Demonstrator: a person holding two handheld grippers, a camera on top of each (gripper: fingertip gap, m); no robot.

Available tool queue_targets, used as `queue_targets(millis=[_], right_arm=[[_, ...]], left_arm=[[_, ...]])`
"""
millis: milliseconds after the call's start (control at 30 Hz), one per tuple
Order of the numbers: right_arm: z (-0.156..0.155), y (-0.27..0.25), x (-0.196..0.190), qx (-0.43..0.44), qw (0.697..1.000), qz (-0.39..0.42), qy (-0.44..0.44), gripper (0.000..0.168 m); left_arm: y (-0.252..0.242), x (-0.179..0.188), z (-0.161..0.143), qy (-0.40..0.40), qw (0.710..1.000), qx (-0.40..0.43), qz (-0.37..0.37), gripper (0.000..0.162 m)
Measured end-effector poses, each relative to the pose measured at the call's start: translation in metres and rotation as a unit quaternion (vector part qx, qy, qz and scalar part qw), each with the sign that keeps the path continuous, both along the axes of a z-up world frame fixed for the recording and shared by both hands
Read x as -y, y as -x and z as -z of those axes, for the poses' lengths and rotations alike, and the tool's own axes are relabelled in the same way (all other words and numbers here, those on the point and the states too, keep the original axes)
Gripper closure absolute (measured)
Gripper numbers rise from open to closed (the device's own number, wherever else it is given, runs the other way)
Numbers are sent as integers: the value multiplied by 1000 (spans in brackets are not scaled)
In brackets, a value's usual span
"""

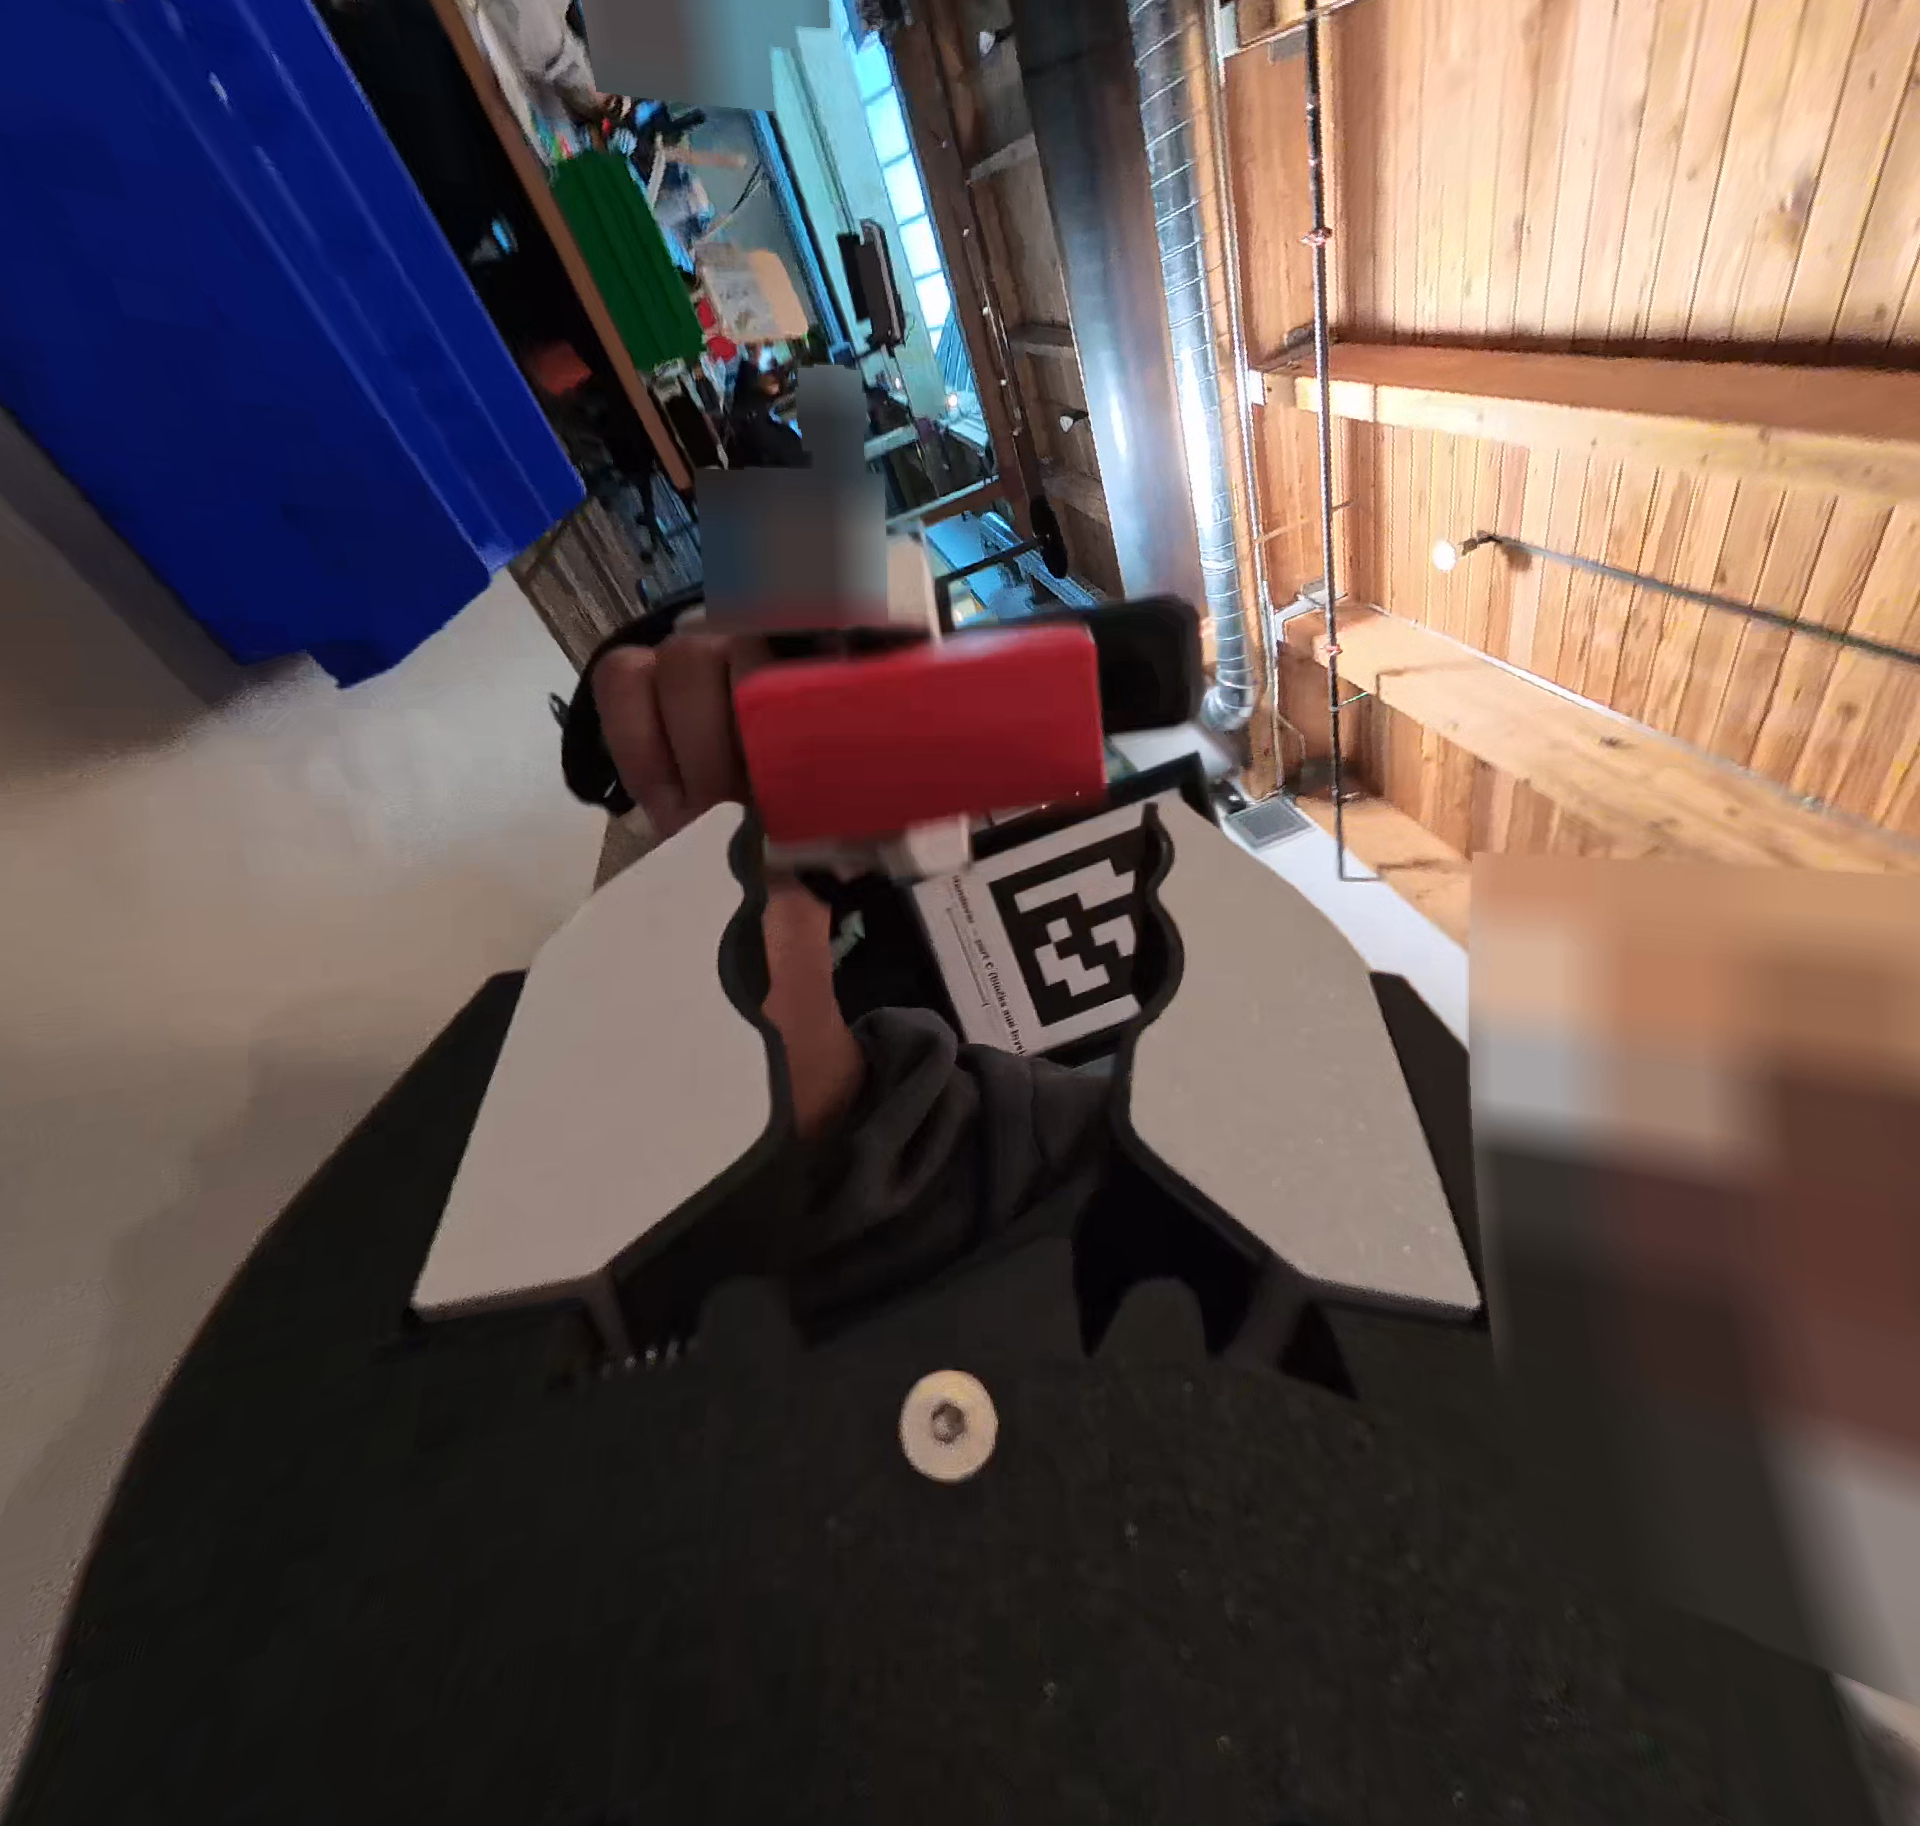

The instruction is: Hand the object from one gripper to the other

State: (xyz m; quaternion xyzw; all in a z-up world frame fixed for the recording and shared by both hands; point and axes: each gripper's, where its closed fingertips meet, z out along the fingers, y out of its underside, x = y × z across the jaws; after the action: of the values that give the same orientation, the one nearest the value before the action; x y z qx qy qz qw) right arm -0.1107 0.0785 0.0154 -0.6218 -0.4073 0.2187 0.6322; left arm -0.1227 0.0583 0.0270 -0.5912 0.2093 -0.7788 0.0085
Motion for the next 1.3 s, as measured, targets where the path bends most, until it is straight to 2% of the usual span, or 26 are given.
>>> queue_targets(millis=[100,233,333,433,567,667,800,900,1000,1300], right_arm=[[-16,-27,6,4,1000,27,-5,134],[-32,-113,1,50,988,146,1,134],[-37,-204,-6,113,948,298,10,134],[-18,-279,-12,132,894,415,101,134],[36,-322,-45,84,856,449,241,134],[91,-336,-77,74,827,451,329,134],[146,-339,-102,97,783,450,417,134],[163,-343,-110,126,759,460,444,134],[179,-353,-110,151,728,475,471,134],[203,-348,-81,208,674,444,553,134]], left_arm=[[50,24,16,-77,996,-13,-53,93],[108,58,94,-172,968,-126,-131,97],[146,74,140,-216,941,-190,-179,100],[172,77,168,-255,908,-251,-217,102],[170,76,148,-298,899,-229,-224,105],[170,71,153,-326,882,-254,-227,106],[169,76,156,-296,898,-242,-220,107],[172,76,152,-276,907,-224,-224,108],[178,71,154,-277,904,-234,-228,108],[184,66,153,-278,899,-242,-236,109]])
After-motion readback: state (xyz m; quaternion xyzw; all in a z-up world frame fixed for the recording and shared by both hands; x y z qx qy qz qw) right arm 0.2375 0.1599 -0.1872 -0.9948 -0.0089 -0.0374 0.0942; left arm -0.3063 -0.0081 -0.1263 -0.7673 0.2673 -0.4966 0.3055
